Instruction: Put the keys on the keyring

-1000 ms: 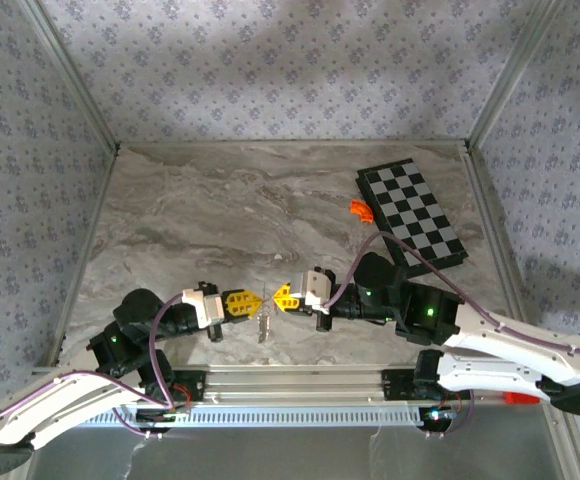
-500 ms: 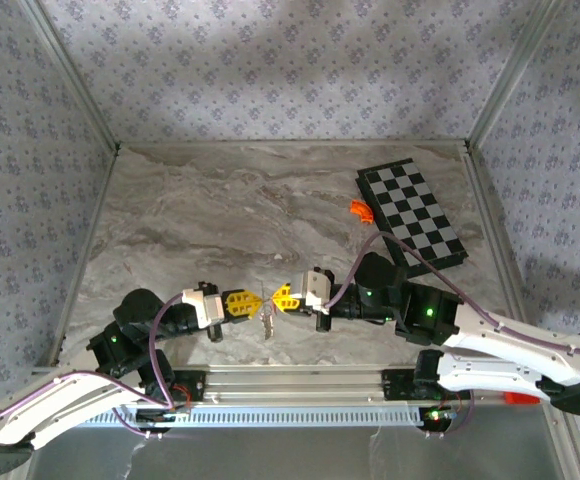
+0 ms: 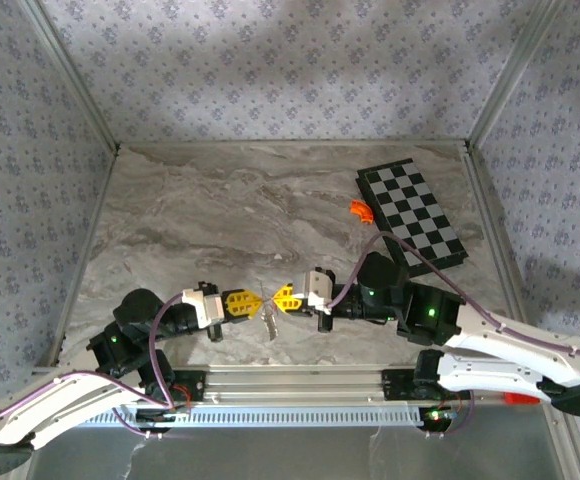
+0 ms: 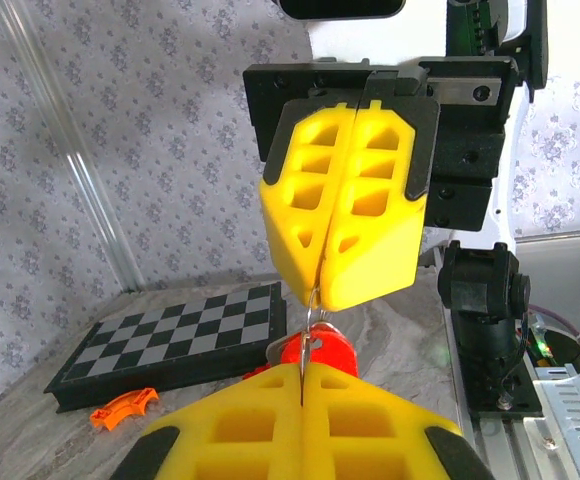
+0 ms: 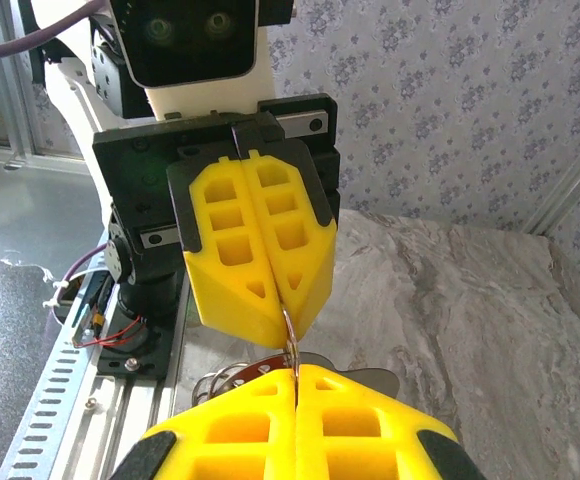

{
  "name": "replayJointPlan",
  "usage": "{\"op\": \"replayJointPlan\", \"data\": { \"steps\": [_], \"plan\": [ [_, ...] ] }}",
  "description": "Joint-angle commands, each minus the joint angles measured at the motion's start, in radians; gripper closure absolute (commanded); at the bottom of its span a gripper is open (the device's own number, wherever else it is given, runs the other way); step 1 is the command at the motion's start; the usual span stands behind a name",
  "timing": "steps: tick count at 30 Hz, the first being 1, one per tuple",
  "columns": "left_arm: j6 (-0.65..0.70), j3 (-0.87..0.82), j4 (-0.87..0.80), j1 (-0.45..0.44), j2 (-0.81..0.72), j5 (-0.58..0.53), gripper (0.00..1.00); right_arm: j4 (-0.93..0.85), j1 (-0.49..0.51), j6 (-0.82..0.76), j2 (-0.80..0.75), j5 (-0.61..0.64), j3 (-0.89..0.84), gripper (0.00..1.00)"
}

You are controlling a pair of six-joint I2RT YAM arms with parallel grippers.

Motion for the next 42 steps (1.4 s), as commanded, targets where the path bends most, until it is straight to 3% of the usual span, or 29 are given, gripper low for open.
{"op": "replayJointPlan", "data": {
  "steps": [1,42],
  "plan": [
    [0.001,0.046,0.044,-0.006,-0.004,0.003,1.0,0.01,-0.004,0.018,-0.015,-0.015,-0.009,1.0],
    [0.009,0.043,0.047,-0.006,0.001,0.001,1.0,0.056,-0.029,0.033,0.014,-0.044,-0.009,1.0]
  ]
}}
